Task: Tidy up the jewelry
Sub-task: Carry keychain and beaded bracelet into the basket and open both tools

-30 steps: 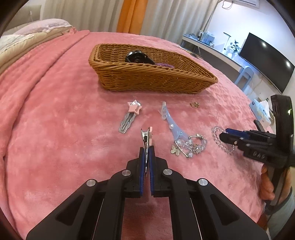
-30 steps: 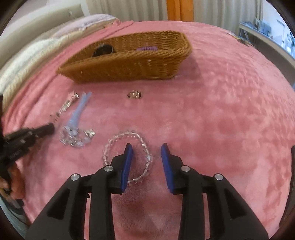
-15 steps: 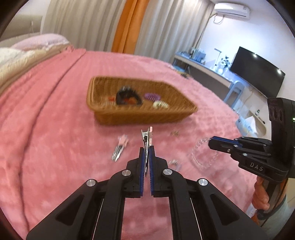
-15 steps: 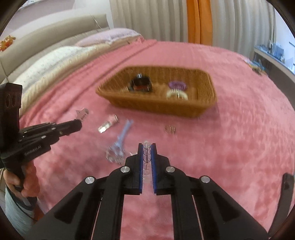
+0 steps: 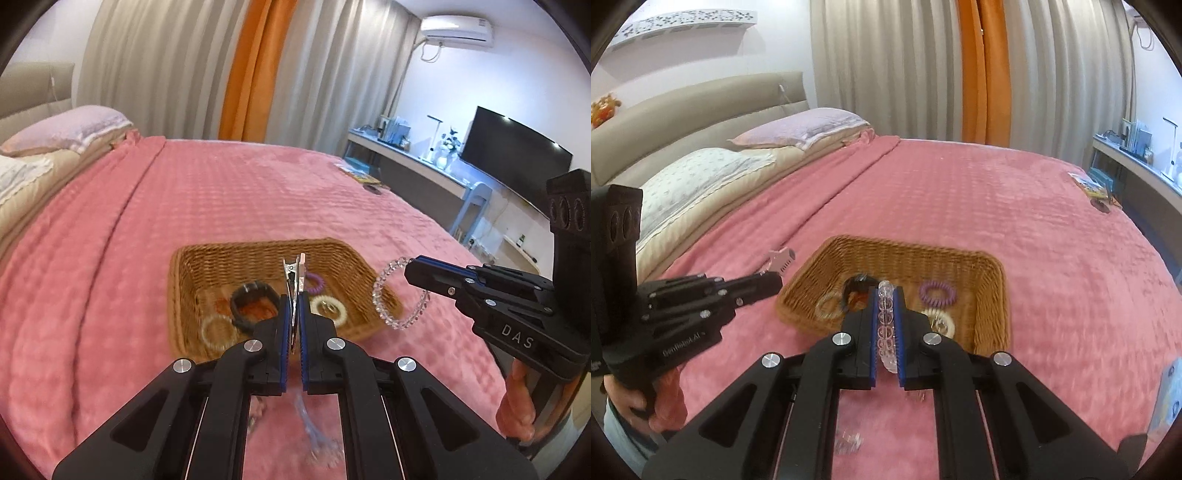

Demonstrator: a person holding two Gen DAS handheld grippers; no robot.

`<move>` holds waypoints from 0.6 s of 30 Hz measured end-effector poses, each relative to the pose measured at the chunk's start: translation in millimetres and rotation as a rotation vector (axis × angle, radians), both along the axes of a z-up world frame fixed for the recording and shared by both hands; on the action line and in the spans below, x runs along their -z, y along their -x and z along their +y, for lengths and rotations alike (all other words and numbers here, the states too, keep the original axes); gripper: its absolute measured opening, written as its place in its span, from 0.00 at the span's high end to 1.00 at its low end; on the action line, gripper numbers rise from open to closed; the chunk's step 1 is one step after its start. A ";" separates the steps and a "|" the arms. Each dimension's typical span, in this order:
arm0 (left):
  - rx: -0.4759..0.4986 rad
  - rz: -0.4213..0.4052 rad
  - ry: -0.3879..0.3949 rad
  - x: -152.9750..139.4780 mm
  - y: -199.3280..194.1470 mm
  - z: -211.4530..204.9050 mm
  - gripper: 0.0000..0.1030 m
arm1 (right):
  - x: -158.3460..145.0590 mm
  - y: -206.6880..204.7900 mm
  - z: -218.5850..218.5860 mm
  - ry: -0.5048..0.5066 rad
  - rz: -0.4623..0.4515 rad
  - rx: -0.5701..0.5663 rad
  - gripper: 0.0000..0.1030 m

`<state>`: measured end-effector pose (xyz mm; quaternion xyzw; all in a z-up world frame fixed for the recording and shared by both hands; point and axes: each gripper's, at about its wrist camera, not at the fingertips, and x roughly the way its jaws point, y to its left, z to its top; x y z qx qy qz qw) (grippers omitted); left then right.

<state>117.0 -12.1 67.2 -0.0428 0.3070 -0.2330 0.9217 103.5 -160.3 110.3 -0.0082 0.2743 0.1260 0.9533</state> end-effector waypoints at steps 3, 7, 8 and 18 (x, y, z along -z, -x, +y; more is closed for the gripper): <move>-0.021 0.037 -0.016 16.3 -26.6 -3.9 0.97 | 16.0 -29.3 -1.5 -0.027 0.050 -0.007 0.94; -0.040 0.089 -0.029 41.0 -51.6 -7.3 0.97 | 45.2 -68.7 -1.7 -0.041 0.129 -0.007 0.94; -0.042 0.102 -0.034 47.7 -55.9 -9.2 0.97 | 50.7 -75.0 -3.0 -0.040 0.143 -0.001 0.94; -0.049 0.155 -0.080 74.0 -76.1 -24.0 0.97 | 87.2 -98.4 -32.9 -0.030 0.189 0.094 0.94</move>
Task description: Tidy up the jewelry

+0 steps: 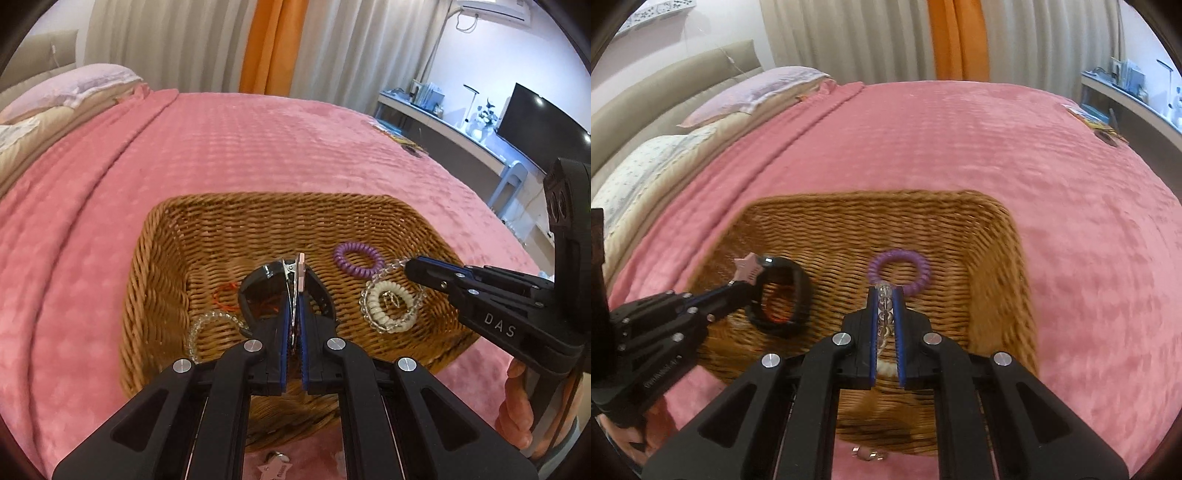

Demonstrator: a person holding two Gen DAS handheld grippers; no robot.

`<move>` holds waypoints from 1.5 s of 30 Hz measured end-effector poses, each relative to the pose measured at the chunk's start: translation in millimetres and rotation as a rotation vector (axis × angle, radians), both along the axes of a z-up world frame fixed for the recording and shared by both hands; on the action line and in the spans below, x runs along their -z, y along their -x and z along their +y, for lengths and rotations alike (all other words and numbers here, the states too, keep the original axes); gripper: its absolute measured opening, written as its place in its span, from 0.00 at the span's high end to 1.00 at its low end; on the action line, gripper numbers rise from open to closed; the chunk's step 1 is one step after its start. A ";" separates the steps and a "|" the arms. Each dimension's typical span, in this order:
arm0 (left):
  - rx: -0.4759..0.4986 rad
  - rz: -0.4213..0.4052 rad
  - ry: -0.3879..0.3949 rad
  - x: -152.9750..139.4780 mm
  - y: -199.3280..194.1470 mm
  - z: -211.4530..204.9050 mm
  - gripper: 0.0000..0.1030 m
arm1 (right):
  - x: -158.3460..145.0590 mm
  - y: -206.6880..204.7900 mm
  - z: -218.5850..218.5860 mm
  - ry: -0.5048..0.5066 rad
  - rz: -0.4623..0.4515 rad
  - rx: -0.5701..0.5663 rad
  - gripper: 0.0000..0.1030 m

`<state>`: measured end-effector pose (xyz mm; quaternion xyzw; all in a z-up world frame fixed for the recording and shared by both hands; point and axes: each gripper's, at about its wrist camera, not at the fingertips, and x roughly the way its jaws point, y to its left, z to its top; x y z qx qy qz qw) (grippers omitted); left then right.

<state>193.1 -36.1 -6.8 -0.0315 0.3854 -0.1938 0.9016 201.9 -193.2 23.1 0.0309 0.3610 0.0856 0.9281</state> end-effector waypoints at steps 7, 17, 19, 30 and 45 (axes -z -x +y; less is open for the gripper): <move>0.017 -0.031 0.014 -11.7 18.4 4.8 0.58 | -8.2 18.4 -10.7 -0.048 -0.027 0.006 0.90; -0.002 -0.172 0.109 -63.4 109.5 49.9 0.31 | -45.9 113.6 -0.4 -0.057 -0.151 -0.036 0.51; -0.025 -0.192 0.124 -71.5 125.5 60.7 0.31 | -44.9 125.2 3.3 -0.057 -0.141 -0.039 0.51; -0.107 -0.143 0.051 -42.4 138.3 81.9 0.31 | 13.1 143.6 49.3 -0.030 0.005 -0.108 0.51; 0.003 0.050 -0.035 37.0 105.7 73.9 0.54 | 57.7 103.2 84.6 -0.039 0.168 -0.160 0.68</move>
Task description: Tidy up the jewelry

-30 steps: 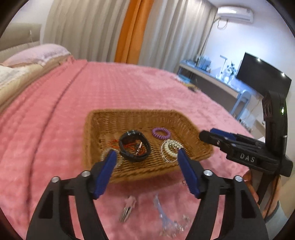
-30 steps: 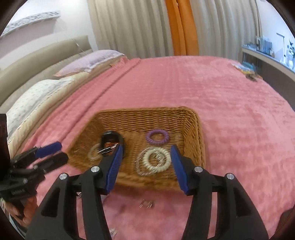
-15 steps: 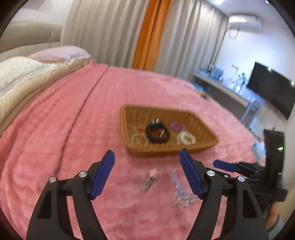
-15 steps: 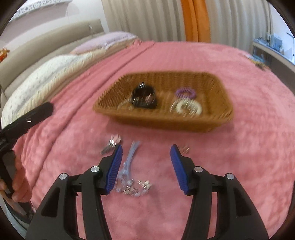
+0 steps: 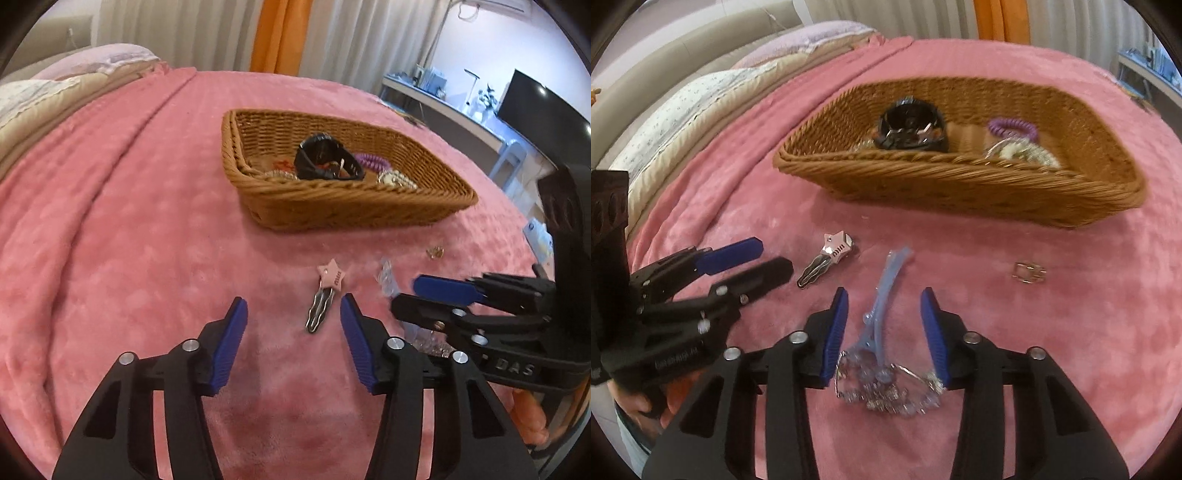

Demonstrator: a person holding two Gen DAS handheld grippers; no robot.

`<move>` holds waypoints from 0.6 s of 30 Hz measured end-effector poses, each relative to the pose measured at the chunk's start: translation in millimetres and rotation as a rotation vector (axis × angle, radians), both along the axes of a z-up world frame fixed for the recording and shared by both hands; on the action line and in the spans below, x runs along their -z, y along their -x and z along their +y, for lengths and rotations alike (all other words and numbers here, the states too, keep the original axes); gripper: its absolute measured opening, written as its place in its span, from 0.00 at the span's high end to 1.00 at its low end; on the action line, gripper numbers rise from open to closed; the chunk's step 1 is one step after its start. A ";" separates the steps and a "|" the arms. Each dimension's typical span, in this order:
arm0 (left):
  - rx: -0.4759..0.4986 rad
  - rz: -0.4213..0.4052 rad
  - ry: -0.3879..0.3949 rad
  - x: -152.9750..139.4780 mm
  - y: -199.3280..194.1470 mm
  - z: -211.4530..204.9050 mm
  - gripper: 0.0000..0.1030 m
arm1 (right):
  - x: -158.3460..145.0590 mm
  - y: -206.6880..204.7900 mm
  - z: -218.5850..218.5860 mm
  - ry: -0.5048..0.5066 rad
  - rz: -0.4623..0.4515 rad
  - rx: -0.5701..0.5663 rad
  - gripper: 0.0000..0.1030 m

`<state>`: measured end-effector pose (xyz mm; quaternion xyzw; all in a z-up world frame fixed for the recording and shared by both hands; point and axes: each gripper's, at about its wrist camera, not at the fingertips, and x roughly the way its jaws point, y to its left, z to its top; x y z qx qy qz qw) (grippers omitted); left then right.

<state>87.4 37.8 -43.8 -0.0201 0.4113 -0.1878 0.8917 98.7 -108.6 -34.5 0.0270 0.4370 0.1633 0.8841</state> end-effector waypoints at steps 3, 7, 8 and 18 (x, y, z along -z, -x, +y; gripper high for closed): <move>0.009 0.005 -0.008 2.3 0.5 -1.8 0.56 | 4.6 -5.5 4.6 0.022 0.001 0.000 0.82; 0.001 0.029 -0.035 10.9 -5.3 -7.3 0.61 | 4.4 -5.5 -0.9 -0.018 -0.005 -0.001 0.88; 0.004 0.031 -0.037 10.5 -5.8 -9.0 0.61 | 4.4 -4.9 -3.4 -0.030 -0.009 0.002 0.92; 0.071 0.015 -0.084 13.1 -12.3 -35.1 0.82 | -0.7 -5.1 -18.2 -0.086 -0.032 0.030 0.93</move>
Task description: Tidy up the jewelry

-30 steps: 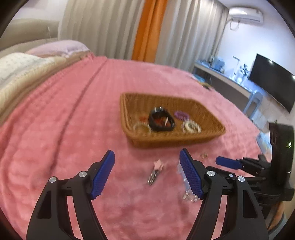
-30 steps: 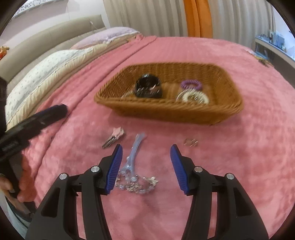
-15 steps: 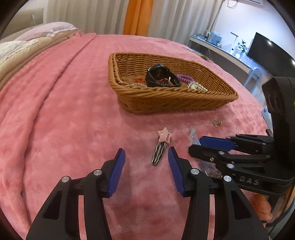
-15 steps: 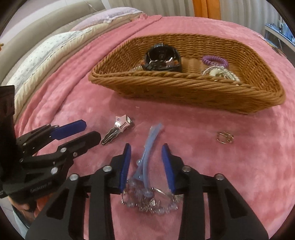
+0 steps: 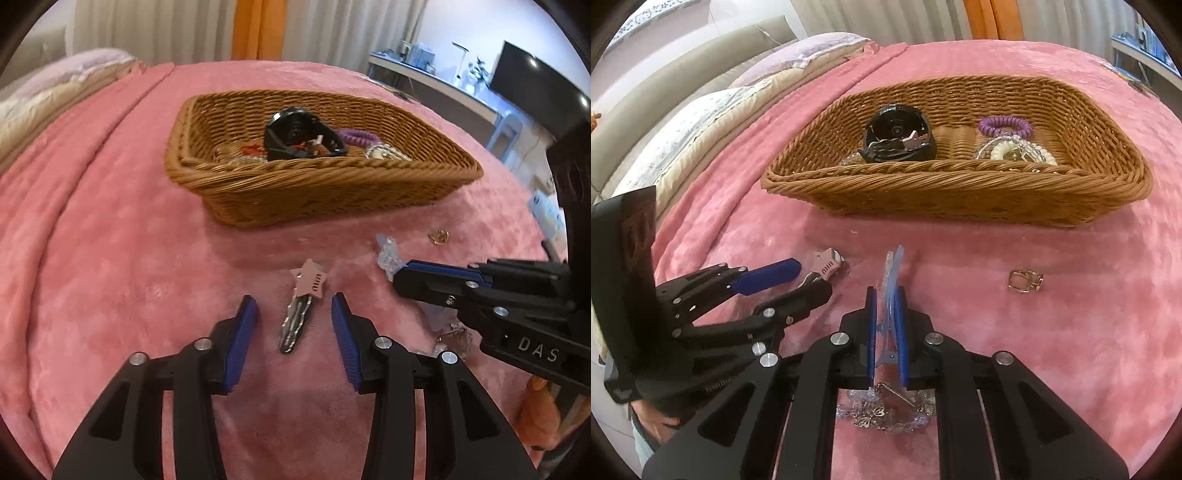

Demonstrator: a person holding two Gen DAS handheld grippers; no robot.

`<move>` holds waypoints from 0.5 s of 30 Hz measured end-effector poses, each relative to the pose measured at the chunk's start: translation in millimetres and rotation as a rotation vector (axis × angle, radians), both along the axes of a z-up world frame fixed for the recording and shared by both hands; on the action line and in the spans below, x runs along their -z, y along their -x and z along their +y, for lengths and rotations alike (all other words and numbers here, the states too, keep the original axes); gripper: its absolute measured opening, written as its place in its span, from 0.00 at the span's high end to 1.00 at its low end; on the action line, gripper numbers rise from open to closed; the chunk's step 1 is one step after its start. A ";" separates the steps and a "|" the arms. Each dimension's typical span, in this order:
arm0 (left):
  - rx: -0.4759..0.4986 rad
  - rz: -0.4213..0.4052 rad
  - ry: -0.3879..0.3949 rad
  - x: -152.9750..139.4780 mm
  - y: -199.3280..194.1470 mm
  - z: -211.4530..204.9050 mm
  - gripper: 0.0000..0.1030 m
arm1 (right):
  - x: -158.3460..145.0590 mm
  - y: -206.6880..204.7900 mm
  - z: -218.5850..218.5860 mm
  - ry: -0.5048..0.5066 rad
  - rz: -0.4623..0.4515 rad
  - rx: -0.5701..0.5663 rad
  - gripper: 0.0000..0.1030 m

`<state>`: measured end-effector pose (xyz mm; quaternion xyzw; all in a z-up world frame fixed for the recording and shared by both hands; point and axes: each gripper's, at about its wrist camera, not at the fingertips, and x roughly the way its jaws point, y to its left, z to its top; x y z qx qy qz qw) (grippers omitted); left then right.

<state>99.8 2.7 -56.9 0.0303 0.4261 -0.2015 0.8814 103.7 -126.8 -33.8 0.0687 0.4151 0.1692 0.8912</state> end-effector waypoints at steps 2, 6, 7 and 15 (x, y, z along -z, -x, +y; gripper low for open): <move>-0.004 -0.005 -0.038 2.3 1.3 -5.2 0.89 | -3.2 3.2 -1.5 0.000 -0.013 0.008 0.93; -0.030 -0.032 -0.032 -4.0 5.2 -0.2 0.89 | -14.7 17.5 -15.3 0.005 -0.047 0.026 0.93; -0.043 -0.037 -0.022 -6.3 6.6 3.2 0.89 | -18.9 22.7 -21.7 0.006 -0.058 0.035 0.93; -0.046 -0.092 0.085 -27.5 25.0 13.7 0.89 | -21.8 43.7 -69.7 0.010 -0.075 0.114 0.93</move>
